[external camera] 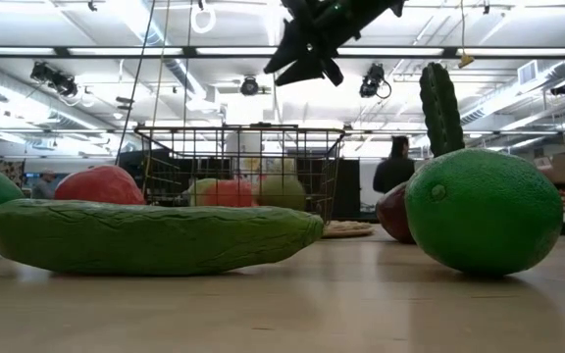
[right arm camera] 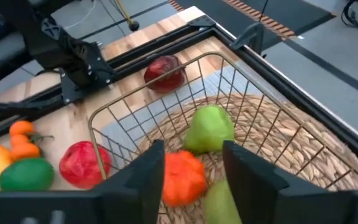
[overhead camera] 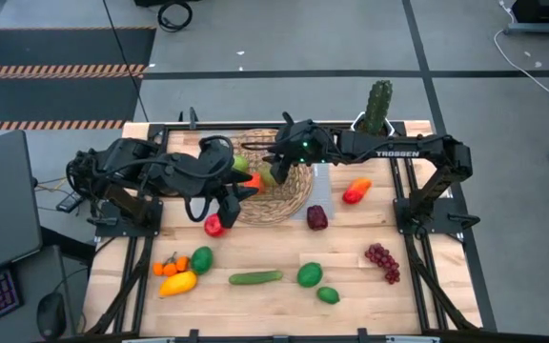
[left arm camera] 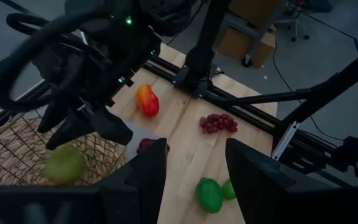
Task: Build produce basket
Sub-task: Put the cucumber into the gold wire basket
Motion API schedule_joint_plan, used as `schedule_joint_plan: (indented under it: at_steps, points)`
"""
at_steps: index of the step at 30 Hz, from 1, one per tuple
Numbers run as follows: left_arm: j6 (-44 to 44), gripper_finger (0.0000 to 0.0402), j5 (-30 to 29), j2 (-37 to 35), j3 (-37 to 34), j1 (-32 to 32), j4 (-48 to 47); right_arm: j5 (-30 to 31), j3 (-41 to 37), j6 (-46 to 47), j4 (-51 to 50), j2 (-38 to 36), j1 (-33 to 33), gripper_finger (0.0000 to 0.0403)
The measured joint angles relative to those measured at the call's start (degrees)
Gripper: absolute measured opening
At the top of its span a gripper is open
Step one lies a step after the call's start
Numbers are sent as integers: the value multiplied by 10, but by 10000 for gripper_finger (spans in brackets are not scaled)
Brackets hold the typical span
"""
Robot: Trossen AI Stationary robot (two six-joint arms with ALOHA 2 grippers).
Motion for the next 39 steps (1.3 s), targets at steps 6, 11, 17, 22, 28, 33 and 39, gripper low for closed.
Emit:
schedule_joint_plan:
  at_steps: [6,11,17,22,28,33,39]
  points:
    - [0,172,0,0,0,-1,-17,-38,0,74,0,0,0,227]
    - [-16,172,1,0,0,5,-95,-117,0,99,-8,0,5,253]
    - [-46,172,10,0,0,35,-188,-206,0,107,-59,-8,19,264]
    - [-43,172,20,-15,-4,95,-189,-217,0,106,-114,-8,36,262]
    - [-20,172,41,-29,-52,185,-190,-204,0,108,-160,-9,57,261]
    - [-3,172,63,-61,-131,242,-191,-173,0,116,-199,-19,72,261]
    - [6,172,148,-149,-263,246,-192,-105,0,120,-263,-53,83,261]
